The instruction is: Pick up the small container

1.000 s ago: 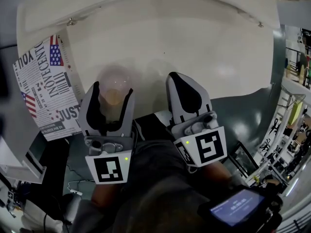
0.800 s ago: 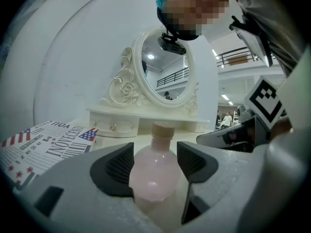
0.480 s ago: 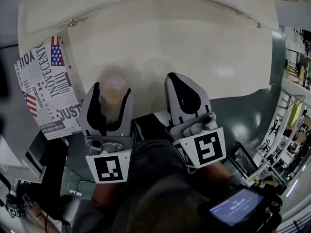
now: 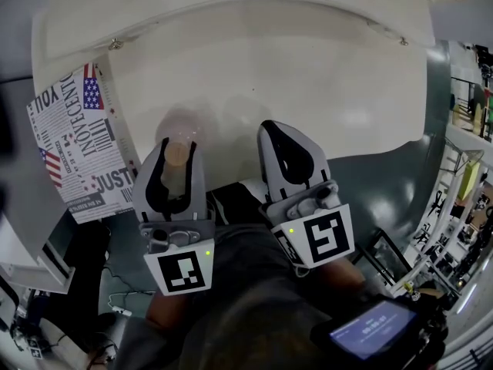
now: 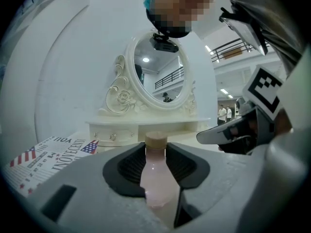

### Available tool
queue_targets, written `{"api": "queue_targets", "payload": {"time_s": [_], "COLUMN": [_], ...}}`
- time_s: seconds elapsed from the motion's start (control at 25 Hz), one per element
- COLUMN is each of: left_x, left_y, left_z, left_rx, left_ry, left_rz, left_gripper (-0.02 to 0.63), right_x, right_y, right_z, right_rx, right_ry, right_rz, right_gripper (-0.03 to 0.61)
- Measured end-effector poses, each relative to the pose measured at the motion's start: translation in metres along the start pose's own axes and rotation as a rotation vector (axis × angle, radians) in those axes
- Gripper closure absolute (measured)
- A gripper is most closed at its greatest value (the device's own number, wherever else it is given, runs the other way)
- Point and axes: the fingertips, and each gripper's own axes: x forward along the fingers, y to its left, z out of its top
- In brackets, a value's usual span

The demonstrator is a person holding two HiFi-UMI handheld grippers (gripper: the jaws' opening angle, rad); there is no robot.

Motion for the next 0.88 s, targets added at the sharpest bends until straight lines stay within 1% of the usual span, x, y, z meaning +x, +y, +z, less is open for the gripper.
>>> {"api": "queue_targets", "payload": {"time_s": [0.4, 0.56, 0.68, 0.88], "left_x": [0.0, 0.001, 0.0, -0.004], "left_y": [-0.001, 0.002, 0.0, -0.006], "left_z": [0.001, 0.003, 0.011, 0.038], "left_rx": [0.013, -0.003, 0.0, 0.016], "left_ry": [-0.011, -0.01, -0.016, -0.041], "left_rz": [-0.009, -0.002, 0.002, -0.013], "left_gripper": [0.48, 0.482, 0.482, 0.482], "right_x": [-0.002, -0.005, -0.009, -0.019], "right_y": [0.001, 0.002, 0.002, 0.003], "right_z": [0.001, 0.006, 0.014, 0.032], "right_rx": [-0.002, -0.01, -0.018, -0.033], "right_ry": [-0.003, -0.015, -0.031, -0.069], "right_rz": [0.001, 0.003, 0.0, -0.007], "right_gripper": [0.565, 0.565, 0.565, 0.565]}}
